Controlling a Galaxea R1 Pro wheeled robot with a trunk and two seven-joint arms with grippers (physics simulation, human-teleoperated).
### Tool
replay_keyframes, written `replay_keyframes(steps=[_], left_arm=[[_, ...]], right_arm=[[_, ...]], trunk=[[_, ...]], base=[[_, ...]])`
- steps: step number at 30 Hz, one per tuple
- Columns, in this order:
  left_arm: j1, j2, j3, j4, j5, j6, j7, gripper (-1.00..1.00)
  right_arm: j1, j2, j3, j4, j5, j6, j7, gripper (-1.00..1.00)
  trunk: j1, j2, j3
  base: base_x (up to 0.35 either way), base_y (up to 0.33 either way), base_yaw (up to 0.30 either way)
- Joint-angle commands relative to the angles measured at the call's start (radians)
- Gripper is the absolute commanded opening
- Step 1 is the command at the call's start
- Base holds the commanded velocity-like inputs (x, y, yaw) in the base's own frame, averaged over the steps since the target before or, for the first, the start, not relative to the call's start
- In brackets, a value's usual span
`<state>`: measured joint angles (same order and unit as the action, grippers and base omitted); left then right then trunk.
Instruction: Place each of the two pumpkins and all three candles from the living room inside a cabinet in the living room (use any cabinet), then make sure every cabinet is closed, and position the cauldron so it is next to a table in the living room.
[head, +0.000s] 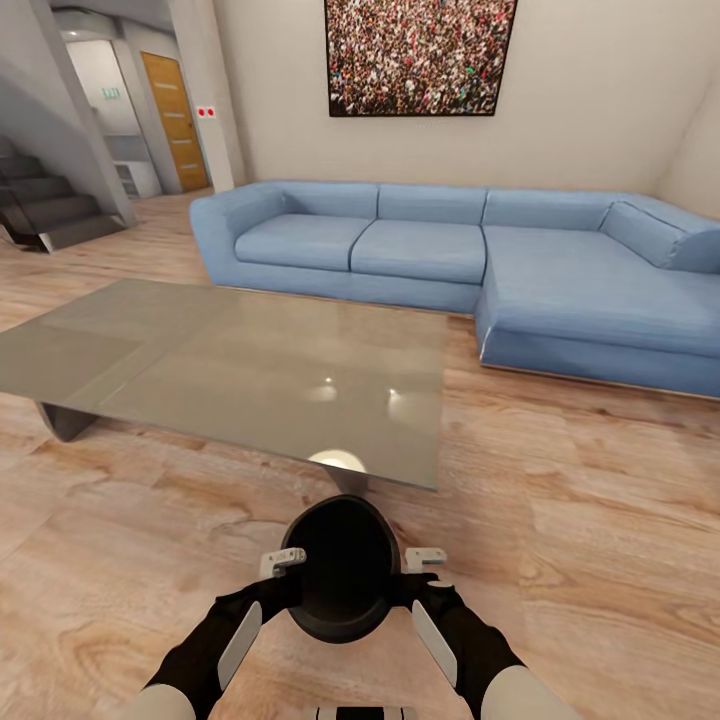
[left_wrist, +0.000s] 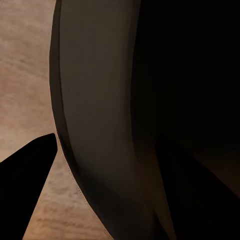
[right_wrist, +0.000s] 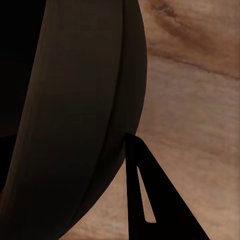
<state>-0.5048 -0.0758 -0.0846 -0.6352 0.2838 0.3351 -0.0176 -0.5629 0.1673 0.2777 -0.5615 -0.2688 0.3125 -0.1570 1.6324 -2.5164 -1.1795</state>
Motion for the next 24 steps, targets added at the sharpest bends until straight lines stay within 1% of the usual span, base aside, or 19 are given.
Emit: replay_keyframes(steps=[1,24], left_arm=[[0.000,0.007,-0.004,0.001,-0.002,0.005,0.001,-1.00],[0.000,0.007,-0.004,0.000,-0.001,0.005,0.001,-1.00]], right_arm=[[-0.001,-0.002,0.012,-0.066,-0.020,0.002,-0.009,-1.00],[-0.001,-0.002,0.012,-0.066,-0.019,0.002,-0.009,-1.00]], trunk=[[0.000,0.000,-0.001],[0.000,0.000,-0.001]], base=[[0.088,0.000,0.000],[0.018,0.000,0.000]])
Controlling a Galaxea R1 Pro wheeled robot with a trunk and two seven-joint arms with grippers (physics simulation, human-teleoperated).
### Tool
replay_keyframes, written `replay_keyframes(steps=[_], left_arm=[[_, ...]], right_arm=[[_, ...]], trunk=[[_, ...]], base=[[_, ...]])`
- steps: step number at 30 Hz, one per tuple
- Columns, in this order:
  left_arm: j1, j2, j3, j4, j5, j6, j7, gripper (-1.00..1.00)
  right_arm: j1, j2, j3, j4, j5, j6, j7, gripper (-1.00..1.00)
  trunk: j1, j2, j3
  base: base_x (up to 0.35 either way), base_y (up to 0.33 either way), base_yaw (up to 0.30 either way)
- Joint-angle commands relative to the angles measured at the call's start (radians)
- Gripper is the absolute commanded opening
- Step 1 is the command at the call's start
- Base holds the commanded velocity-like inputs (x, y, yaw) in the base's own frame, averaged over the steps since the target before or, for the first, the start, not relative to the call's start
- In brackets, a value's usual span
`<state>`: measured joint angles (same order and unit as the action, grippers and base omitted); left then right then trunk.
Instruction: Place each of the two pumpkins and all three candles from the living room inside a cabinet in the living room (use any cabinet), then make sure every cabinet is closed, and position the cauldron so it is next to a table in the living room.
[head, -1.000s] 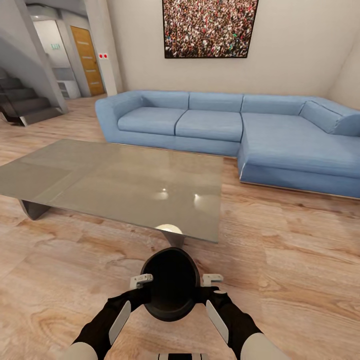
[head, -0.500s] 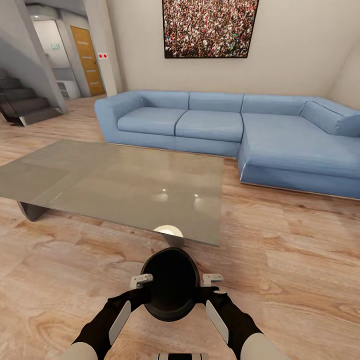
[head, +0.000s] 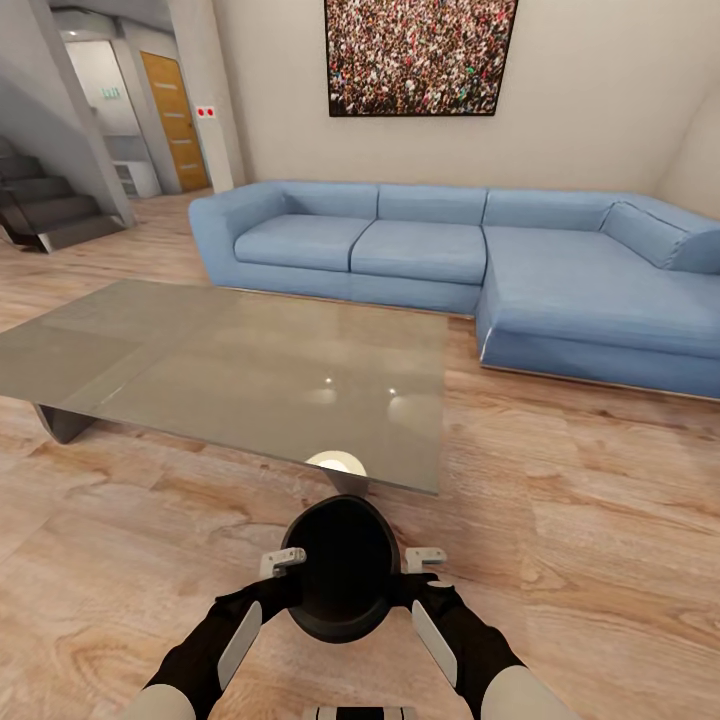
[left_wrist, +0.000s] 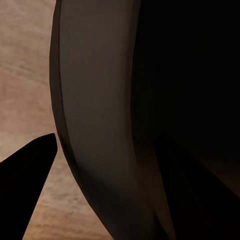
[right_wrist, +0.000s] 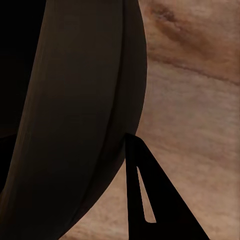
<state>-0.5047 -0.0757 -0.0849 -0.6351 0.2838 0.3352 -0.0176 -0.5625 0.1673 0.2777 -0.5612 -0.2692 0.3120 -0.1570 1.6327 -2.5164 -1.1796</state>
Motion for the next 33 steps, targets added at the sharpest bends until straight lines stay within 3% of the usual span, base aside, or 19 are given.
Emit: replay_keyframes(steps=[1,13,33], left_arm=[[0.000,0.007,-0.004,0.000,-0.001,0.005,0.001,-1.00],[0.000,0.007,-0.004,0.000,0.000,0.005,0.001,-1.00],[0.000,0.007,-0.004,0.000,0.000,0.005,0.001,-1.00]], right_arm=[[-0.001,-0.002,0.012,-0.066,-0.019,0.002,-0.009,-1.00],[-0.002,-0.002,0.012,-0.066,-0.019,0.002,-0.009,-1.00],[-0.002,-0.002,0.012,-0.066,-0.019,0.002,-0.009,-1.00]], trunk=[[0.000,0.000,-0.001],[0.003,-0.002,-0.032],[0.003,-0.002,-0.032]], base=[[0.000,0.000,0.000],[0.000,0.000,0.000],[0.027,0.000,0.000]])
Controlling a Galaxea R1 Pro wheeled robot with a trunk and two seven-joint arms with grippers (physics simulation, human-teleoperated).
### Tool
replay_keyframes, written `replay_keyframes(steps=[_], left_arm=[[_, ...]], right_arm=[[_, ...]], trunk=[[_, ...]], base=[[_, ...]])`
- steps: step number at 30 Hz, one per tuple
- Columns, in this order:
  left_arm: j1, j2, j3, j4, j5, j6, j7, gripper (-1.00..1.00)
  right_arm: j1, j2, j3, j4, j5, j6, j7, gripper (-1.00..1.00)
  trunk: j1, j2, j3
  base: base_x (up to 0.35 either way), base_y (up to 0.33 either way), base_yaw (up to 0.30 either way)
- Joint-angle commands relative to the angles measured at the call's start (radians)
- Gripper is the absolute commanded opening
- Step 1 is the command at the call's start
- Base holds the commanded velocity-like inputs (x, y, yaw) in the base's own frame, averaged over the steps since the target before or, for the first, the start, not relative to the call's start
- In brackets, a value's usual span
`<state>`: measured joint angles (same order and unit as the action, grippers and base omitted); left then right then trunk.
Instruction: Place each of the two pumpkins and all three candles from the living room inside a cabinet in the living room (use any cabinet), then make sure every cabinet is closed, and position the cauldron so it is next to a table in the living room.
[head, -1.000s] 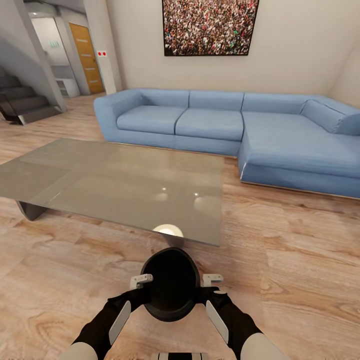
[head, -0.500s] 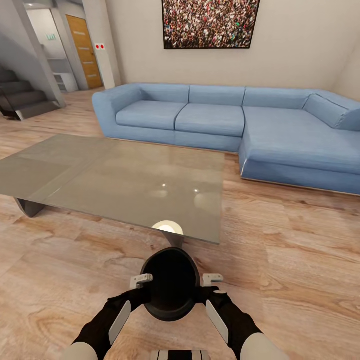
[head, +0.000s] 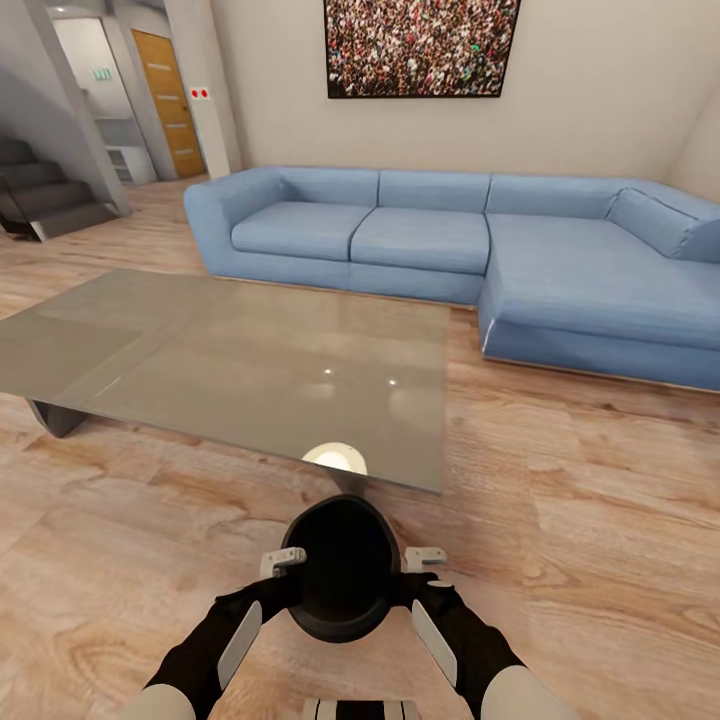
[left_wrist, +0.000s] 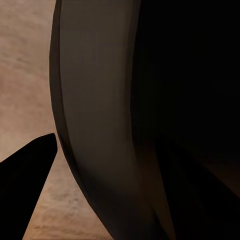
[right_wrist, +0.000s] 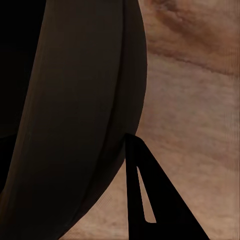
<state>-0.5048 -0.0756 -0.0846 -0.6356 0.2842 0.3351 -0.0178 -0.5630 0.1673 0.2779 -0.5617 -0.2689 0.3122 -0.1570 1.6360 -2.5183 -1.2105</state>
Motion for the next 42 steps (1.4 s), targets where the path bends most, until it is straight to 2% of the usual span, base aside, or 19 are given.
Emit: replay_keyframes(steps=[1,10,13,24,28,42], left_arm=[[0.000,0.007,-0.004,0.001,0.000,0.005,0.001,-1.00],[0.000,0.007,-0.004,0.001,0.000,0.005,0.000,-1.00],[0.000,0.007,-0.004,0.001,0.001,0.005,0.000,-1.00],[0.000,0.007,-0.004,0.001,0.000,0.005,0.000,-1.00],[0.000,0.007,-0.004,0.001,0.000,0.005,0.000,-1.00],[0.000,0.007,-0.004,0.001,0.000,0.005,0.000,-1.00]], right_arm=[[-0.001,-0.002,0.012,-0.066,-0.019,0.002,-0.009,-1.00],[-0.001,-0.002,0.012,-0.066,-0.019,0.002,-0.009,-1.00],[-0.001,-0.002,0.012,-0.066,-0.019,0.002,-0.009,-1.00],[-0.001,-0.002,0.012,-0.066,-0.019,0.002,-0.009,-1.00],[-0.001,-0.002,0.012,-0.066,-0.019,0.002,-0.009,-1.00],[-0.001,-0.002,0.012,-0.066,-0.019,0.002,-0.009,-1.00]], trunk=[[0.000,0.000,-0.001],[0.000,0.000,-0.001],[0.001,-0.001,-0.012],[0.001,-0.001,-0.012],[0.003,-0.002,-0.028],[0.003,-0.002,-0.028]], base=[[0.096,0.000,0.000],[0.014,0.000,0.000],[0.000,0.000,0.000],[0.000,0.000,0.000],[0.000,0.000,0.000],[0.000,0.000,0.000]])
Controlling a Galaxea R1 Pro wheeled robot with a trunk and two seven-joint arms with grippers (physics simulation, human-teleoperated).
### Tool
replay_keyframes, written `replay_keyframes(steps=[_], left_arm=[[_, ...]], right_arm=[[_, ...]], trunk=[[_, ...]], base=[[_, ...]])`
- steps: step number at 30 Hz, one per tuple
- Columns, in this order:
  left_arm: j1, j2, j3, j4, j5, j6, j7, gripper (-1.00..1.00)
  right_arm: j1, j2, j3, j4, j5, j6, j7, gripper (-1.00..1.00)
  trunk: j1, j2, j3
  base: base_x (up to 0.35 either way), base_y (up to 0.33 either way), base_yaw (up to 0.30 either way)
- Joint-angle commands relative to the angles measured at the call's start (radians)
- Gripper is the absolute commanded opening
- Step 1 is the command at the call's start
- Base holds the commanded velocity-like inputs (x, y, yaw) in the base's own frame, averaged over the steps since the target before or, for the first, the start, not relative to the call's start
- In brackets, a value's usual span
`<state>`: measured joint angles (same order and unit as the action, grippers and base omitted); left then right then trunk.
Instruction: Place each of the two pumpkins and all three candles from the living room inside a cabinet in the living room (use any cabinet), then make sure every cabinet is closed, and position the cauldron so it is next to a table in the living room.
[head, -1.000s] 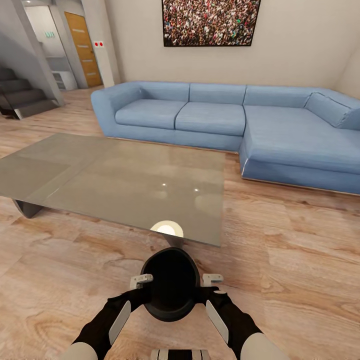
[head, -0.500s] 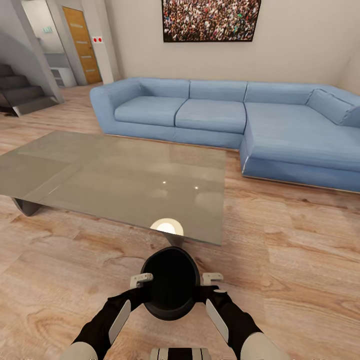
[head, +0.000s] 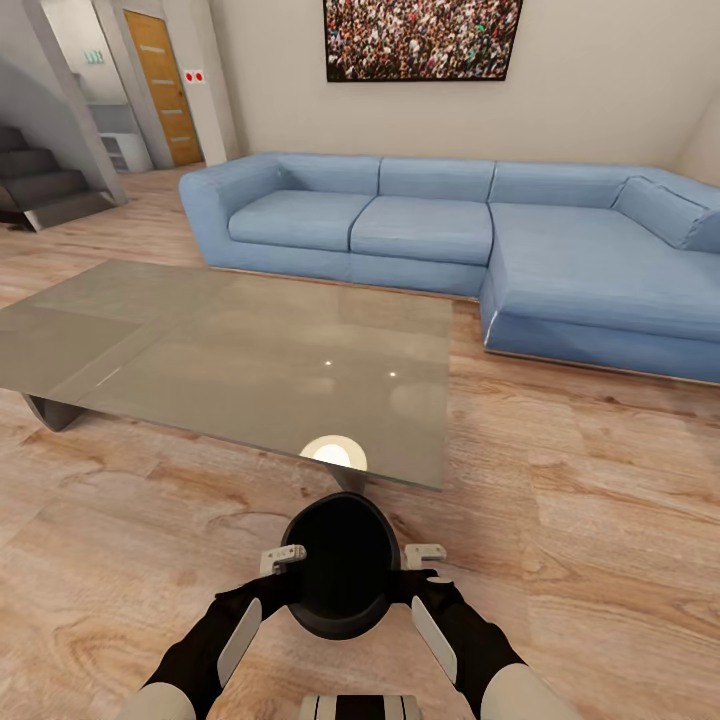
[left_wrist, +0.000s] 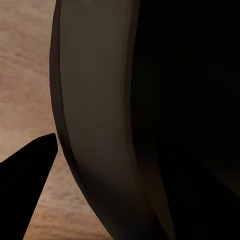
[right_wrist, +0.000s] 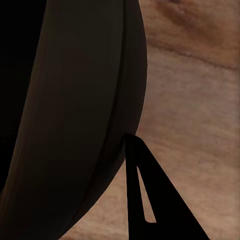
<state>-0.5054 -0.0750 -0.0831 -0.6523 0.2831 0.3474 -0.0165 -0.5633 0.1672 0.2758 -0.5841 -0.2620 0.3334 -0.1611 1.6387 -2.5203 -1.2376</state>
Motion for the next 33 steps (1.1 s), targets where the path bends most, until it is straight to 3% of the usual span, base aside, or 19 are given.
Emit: replay_keyframes(steps=[1,2,16,33], left_arm=[[0.001,0.006,-0.006,0.017,0.001,-0.007,-0.001,1.00],[0.002,0.006,-0.006,0.017,0.001,-0.007,-0.001,1.00],[0.002,0.006,-0.006,0.017,0.001,-0.007,0.000,1.00],[0.002,0.006,0.008,0.017,0.012,-0.002,0.000,1.00]], right_arm=[[-0.001,-0.002,0.014,-0.044,-0.026,-0.019,-0.005,-1.00],[-0.001,-0.001,0.014,-0.044,-0.026,-0.019,-0.005,1.00],[0.000,-0.002,0.014,-0.043,-0.025,-0.019,-0.006,1.00],[0.000,-0.003,0.013,-0.043,-0.026,-0.017,-0.006,1.00]], trunk=[[0.000,0.000,-0.001],[0.000,0.000,-0.001],[0.000,0.000,-0.001],[-0.007,0.004,0.065]], base=[[0.000,0.000,0.000],[0.000,0.000,0.000],[0.000,0.000,0.000],[0.000,0.000,0.000]])
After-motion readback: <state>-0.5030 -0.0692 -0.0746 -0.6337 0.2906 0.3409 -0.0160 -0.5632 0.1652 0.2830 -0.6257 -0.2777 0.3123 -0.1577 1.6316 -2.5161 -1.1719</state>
